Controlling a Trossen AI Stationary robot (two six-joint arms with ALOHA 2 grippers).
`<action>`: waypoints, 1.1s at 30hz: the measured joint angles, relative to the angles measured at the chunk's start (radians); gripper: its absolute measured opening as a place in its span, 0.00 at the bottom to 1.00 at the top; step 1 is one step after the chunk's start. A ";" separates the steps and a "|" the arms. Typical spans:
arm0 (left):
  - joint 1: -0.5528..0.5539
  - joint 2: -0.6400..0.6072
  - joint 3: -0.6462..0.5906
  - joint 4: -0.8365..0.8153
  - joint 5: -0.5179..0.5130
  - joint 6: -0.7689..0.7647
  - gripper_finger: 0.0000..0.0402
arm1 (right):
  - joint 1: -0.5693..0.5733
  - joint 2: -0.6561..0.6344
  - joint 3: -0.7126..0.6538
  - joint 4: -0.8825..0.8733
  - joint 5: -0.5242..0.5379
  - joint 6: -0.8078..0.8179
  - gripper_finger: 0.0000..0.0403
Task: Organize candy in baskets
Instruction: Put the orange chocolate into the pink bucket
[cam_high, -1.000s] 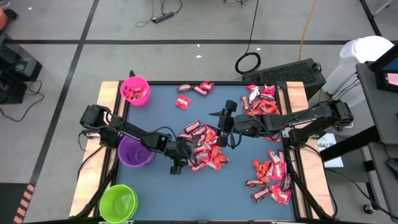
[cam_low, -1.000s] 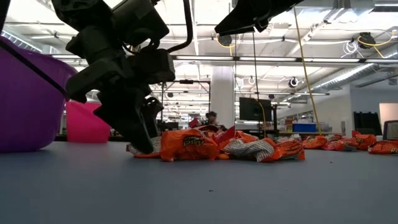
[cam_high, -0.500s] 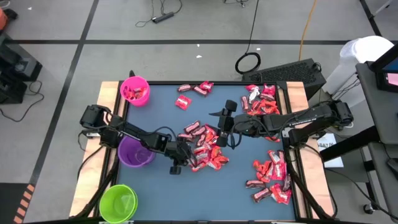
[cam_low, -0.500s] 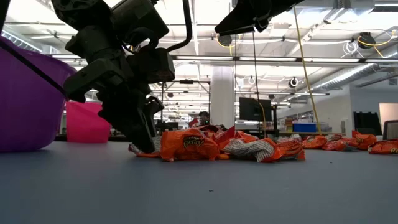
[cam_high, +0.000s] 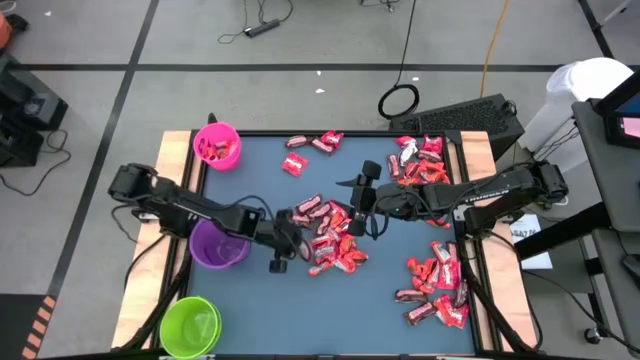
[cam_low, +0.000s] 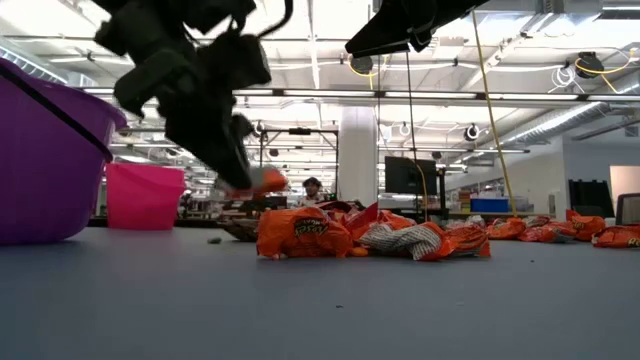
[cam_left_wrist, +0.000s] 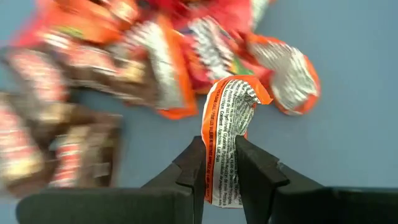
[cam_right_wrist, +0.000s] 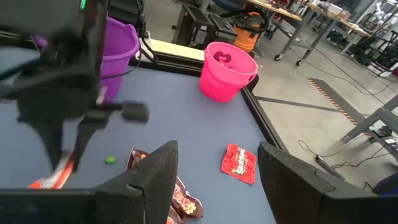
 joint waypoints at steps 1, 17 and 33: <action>0.001 -0.022 0.000 -0.010 -0.031 0.002 0.19 | 0.000 0.000 0.000 0.000 0.000 0.000 0.52; 0.123 -0.443 0.001 -0.260 -0.379 0.092 0.19 | 0.000 0.000 0.000 -0.003 0.000 0.000 0.52; 0.455 -0.677 -0.009 -0.474 -0.596 0.126 0.19 | 0.000 0.000 0.000 -0.003 0.000 0.000 0.52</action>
